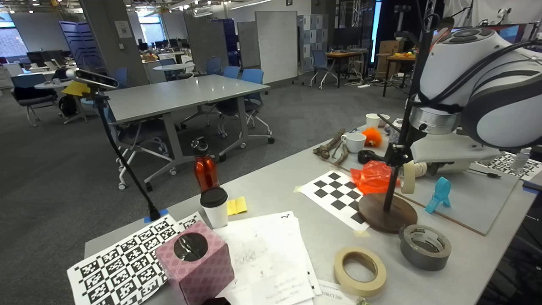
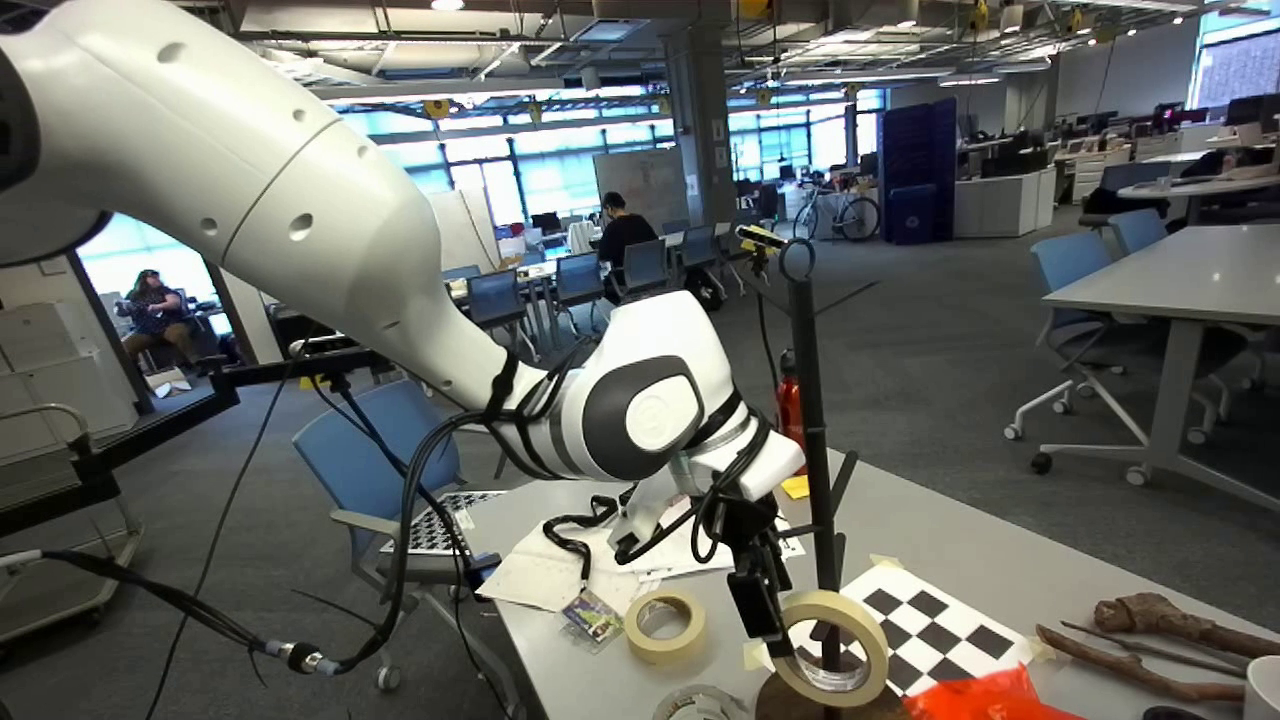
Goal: Take the masking tape on the object and put it on the table
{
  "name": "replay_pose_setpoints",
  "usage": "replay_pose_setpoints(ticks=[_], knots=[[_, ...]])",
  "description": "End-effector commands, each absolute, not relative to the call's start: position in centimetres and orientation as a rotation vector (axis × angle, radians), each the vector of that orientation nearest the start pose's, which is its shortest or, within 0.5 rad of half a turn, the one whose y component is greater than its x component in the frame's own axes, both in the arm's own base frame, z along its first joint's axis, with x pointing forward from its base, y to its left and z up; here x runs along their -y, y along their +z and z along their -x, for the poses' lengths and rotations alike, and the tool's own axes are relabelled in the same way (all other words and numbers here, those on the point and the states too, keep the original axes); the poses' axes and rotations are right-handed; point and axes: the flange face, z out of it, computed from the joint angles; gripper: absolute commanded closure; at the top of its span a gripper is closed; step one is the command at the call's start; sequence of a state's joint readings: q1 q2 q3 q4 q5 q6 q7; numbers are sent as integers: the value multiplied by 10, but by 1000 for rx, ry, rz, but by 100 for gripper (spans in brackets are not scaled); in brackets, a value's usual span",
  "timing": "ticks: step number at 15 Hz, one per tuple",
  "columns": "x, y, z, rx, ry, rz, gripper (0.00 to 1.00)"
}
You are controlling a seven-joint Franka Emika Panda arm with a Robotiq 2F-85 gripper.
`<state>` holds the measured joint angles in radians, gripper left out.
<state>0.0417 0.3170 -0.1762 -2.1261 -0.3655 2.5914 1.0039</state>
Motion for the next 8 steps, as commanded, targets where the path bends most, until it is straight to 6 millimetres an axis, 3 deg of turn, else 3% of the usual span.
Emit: replay_pose_setpoints(ticks=[1,2,8], knots=[[71,272,-596,-1344,-449,3020,29],[70,272,-597,-1345,-450,3021,31],[68,272,-599,-1353,-456,3021,78]])
